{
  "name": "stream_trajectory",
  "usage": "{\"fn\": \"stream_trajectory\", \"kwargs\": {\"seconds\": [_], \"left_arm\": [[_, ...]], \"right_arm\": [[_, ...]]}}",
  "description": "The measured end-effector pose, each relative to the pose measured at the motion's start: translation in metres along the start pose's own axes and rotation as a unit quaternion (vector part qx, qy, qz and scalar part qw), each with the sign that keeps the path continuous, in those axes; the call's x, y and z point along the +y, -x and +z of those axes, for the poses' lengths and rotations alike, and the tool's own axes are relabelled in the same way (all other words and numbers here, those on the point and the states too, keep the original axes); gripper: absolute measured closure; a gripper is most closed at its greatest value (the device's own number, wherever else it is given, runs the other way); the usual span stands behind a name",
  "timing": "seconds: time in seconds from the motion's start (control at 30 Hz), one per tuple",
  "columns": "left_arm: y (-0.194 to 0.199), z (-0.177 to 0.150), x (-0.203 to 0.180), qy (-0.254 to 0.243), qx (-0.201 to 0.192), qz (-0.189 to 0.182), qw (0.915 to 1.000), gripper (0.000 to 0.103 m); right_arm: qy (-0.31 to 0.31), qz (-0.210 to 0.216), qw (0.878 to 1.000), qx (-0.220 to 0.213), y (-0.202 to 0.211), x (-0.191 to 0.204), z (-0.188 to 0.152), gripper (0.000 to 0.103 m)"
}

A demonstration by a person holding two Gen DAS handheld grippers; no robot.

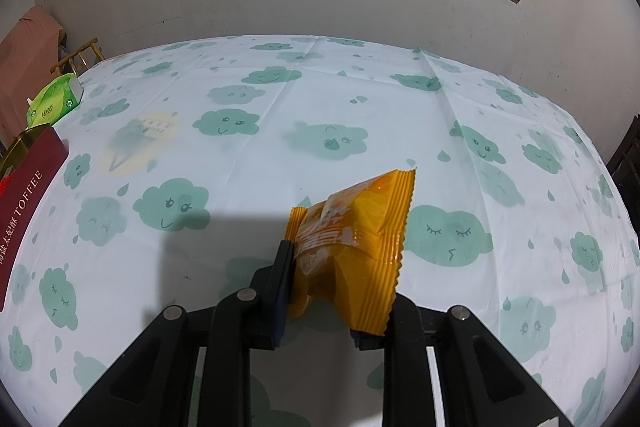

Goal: Organize snacks
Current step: 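Lift the open left tool away from the tin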

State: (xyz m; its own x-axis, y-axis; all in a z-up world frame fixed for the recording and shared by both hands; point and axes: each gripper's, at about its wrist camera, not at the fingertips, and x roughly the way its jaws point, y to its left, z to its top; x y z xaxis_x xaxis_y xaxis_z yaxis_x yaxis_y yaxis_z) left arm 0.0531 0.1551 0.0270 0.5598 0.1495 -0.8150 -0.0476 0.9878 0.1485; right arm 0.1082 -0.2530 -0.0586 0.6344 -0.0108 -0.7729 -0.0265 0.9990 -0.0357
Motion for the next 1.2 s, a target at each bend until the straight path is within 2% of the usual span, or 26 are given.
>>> {"fn": "stream_trajectory", "kwargs": {"seconds": [0.63,0.8,0.97,1.2], "left_arm": [[0.004,-0.013,0.013,0.038,-0.004,-0.003,0.9993,0.031],[0.004,-0.017,0.015,0.039,-0.006,-0.005,0.9992,0.028],[0.005,-0.021,0.017,0.046,-0.009,-0.006,0.9989,0.020],[0.005,-0.028,0.022,0.057,-0.005,-0.009,0.9983,0.019]], "right_arm": [[0.006,-0.005,1.000,0.000,0.008,0.008,0.005,0.081],[0.009,0.006,1.000,-0.008,0.020,0.016,0.007,0.081],[0.008,0.026,1.000,-0.013,0.036,0.026,0.007,0.081],[0.016,0.039,0.999,-0.019,0.054,0.040,0.006,0.081]]}}
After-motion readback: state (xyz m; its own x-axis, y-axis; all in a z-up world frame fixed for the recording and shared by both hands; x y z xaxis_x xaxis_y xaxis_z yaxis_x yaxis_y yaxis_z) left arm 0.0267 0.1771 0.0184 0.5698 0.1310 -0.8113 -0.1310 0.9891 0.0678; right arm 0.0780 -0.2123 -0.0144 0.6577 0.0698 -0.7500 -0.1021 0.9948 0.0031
